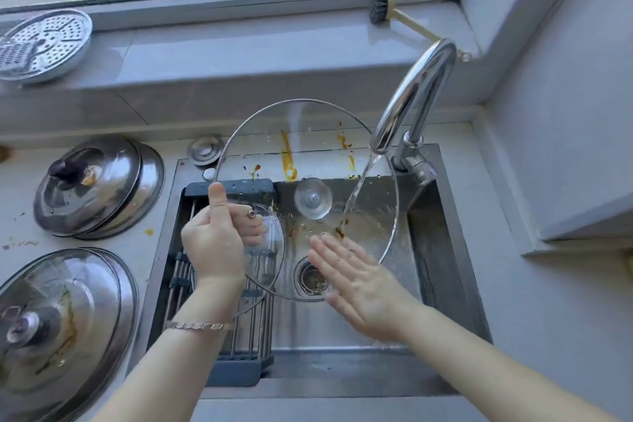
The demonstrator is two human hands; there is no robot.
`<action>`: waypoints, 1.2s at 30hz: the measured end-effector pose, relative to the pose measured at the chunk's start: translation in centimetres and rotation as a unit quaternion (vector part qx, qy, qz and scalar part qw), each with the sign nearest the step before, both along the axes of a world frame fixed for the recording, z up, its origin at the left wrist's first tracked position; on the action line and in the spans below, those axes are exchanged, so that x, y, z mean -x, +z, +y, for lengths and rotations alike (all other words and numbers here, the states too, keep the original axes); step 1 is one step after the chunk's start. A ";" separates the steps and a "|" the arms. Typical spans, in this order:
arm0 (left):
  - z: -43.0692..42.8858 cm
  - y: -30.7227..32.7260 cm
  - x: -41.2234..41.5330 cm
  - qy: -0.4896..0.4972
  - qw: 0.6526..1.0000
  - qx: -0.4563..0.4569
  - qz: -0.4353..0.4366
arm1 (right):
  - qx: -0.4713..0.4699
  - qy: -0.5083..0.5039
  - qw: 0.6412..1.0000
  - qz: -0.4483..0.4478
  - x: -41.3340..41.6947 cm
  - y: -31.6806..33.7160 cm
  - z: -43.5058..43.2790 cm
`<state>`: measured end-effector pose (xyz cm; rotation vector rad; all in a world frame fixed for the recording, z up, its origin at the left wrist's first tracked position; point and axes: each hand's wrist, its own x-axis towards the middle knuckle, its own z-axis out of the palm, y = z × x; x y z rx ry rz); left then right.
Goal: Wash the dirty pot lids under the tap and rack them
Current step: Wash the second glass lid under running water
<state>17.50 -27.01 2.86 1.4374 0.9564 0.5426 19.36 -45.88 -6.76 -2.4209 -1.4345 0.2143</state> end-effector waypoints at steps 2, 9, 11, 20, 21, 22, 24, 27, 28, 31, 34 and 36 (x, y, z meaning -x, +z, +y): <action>0.3 0.7 0.0 -0.016 0.999 -0.038 0.006 | 0.033 -0.079 0.996 0.026 -0.9 -1.1 -1.6; -0.3 2.6 -0.3 -0.098 0.983 -0.135 0.074 | 0.012 -0.299 0.924 0.237 -0.3 0.0 -1.2; -1.1 2.1 -0.2 -0.097 0.986 -0.102 0.086 | 0.001 -0.316 0.908 0.276 0.4 0.1 0.7; -4.6 1.5 0.4 -0.119 0.988 -0.061 0.072 | -0.013 -0.471 0.861 0.193 -7.2 1.5 3.9; -4.7 1.5 0.3 -0.120 0.988 -0.072 0.067 | -0.037 -0.439 0.879 0.182 -7.2 1.7 4.3; -4.8 1.6 0.1 -0.122 0.987 -0.080 0.064 | -0.064 -0.409 0.892 0.180 -7.1 2.0 4.6; -5.0 1.5 -0.1 -0.133 0.986 -0.080 0.062 | -0.109 -0.361 0.907 0.187 -7.0 2.8 5.6; -5.3 0.9 -0.2 -0.141 0.984 -0.080 0.074 | -0.169 -0.295 0.928 0.153 -6.0 4.1 7.8; -5.2 0.7 -0.1 -0.138 0.984 -0.083 0.076 | -0.181 -0.276 0.934 0.140 -5.5 4.5 8.2; -4.4 0.4 -0.3 -0.114 0.987 -0.100 0.061 | -0.207 -0.152 0.959 0.117 -2.9 4.7 7.7; -3.1 0.3 -0.6 -0.093 0.989 -0.110 0.037 | -0.199 -0.043 0.972 0.113 0.7 3.4 5.8; -2.6 0.3 -0.7 -0.078 0.994 -0.066 0.038 | -0.164 -0.001 0.982 0.091 1.4 2.0 3.8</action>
